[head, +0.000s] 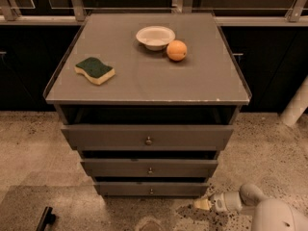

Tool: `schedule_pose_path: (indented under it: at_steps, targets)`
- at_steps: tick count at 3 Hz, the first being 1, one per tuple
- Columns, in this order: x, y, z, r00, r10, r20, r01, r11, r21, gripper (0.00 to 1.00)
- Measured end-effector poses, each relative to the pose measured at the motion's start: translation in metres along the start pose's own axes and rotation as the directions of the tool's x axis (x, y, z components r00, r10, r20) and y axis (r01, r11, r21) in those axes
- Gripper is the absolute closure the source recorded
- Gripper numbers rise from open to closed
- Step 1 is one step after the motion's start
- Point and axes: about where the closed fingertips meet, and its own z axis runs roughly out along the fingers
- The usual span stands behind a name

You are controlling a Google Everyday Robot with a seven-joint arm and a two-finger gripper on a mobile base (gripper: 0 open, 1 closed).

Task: Close bottom drawer

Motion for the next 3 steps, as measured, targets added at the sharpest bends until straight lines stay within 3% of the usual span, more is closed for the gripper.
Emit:
schedule_pose_path:
  at_steps: [1,2,3]
  targets:
    - [0.0000,0.0000,0.0000,1.000,0.000,0.000,0.000,1.0000,0.000,0.12]
    - [0.0000,0.0000,0.0001,1.000,0.000,0.000,0.000,1.0000,0.000,0.00]
    - [0.0000,0.0000,0.0001,1.000,0.000,0.000,0.000,1.0000,0.000,0.00]
